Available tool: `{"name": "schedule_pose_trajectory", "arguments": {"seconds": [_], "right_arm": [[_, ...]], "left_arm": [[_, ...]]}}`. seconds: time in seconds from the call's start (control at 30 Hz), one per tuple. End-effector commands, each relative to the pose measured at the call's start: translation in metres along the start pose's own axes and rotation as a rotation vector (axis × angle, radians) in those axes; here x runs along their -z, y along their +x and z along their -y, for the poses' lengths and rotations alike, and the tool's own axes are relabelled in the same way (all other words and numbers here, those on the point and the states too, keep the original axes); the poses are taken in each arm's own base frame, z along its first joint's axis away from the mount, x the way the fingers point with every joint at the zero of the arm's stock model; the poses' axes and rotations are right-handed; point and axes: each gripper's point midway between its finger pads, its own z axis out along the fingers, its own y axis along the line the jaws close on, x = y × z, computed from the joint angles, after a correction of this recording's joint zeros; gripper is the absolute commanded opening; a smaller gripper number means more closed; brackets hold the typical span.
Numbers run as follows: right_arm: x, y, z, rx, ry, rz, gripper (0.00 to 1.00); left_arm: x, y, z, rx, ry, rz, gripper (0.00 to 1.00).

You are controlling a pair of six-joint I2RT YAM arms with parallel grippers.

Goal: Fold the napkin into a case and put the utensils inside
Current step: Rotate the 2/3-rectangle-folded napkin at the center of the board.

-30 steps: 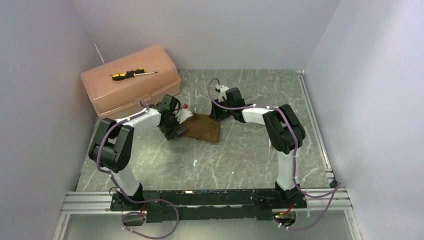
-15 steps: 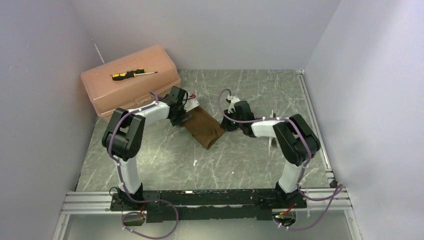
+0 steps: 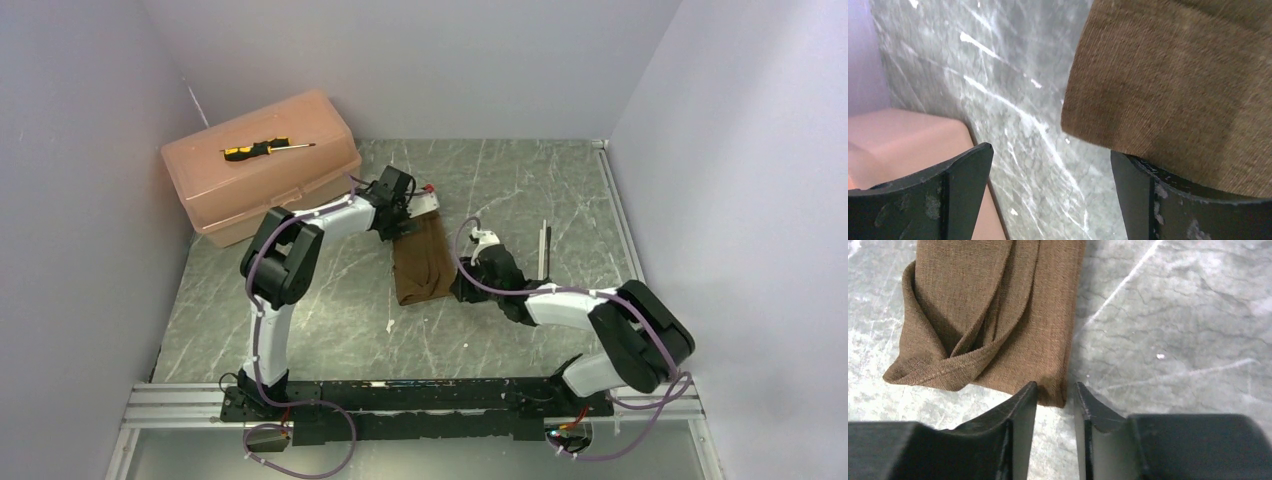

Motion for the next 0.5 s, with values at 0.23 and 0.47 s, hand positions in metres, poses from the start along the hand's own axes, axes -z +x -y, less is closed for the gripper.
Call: {"name": "schedule_pose_trajectory", "arguments": {"seconds": [0.23, 0.47], "right_arm": [[0.029, -0.104, -0.011, 0.024, 0.07, 0.24, 0.63], [-0.01, -0.16, -0.042, 0.034, -0.096, 0.186, 0.11]], "left_arm": [[0.059, -0.04, -0.045, 0.075, -0.047, 0.125, 0.94], [0.141, -0.035, -0.105, 0.353, -0.089, 0.214, 0.94]]}}
